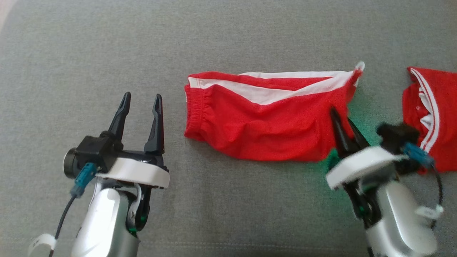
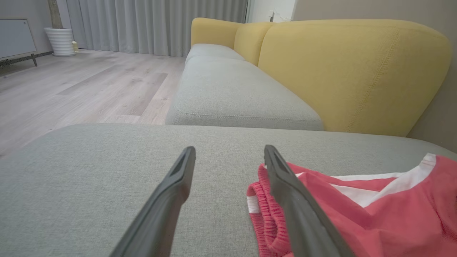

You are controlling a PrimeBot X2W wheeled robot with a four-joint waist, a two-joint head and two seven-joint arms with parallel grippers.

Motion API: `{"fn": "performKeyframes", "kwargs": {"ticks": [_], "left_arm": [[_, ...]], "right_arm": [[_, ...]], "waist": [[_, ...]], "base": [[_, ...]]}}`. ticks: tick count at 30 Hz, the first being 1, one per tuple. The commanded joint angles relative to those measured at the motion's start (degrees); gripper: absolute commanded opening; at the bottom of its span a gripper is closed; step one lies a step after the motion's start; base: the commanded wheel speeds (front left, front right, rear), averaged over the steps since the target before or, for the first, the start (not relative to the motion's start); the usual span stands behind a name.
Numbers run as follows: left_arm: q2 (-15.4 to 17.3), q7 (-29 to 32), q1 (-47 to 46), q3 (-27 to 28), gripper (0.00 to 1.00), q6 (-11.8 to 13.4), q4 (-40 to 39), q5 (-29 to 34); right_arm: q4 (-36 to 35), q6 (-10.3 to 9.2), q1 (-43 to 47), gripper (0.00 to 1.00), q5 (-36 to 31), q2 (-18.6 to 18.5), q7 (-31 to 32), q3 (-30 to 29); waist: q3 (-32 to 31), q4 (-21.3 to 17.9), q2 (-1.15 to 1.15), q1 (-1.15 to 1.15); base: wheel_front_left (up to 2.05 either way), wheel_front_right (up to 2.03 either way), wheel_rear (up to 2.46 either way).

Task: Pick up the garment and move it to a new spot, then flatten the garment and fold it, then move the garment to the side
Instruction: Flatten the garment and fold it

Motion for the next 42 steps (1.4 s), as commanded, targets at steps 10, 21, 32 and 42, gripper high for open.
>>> {"fn": "performKeyframes", "kwargs": {"ticks": [10,21,32,42], "left_arm": [[0.49,-0.30,-1.07,1.05,1.00,0.30,-1.21,-0.79],[0.28,-0.30,-0.87,0.44,1.00,0.75,-1.49,-1.36],[0.23,-0.30,-0.83,0.88,1.00,0.95,-1.40,-1.10],[1.15,-0.30,0.65,2.38,1.00,1.15,-1.63,0.09]], "right_arm": [[-4.16,0.37,-13.67,0.00,3.51,0.26,4.96,18.94],[7.79,0.37,-17.68,0.00,11.23,0.27,2.15,32.34],[8.58,0.37,-20.07,1.00,13.64,0.27,-1.89,39.77],[1.29,0.37,-15.84,1.00,8.43,0.27,-7.94,28.98]], "waist": [[-1.25,3.62,0.00,0.00],[-0.25,6.55,0.00,0.00],[-0.39,5.20,0.00,0.00],[-2.47,0.32,0.00,0.00]], "base": [[0.00,0.00,0.00],[0.00,0.00,0.00],[0.00,0.00,0.00],[0.00,0.00,0.00]]}}
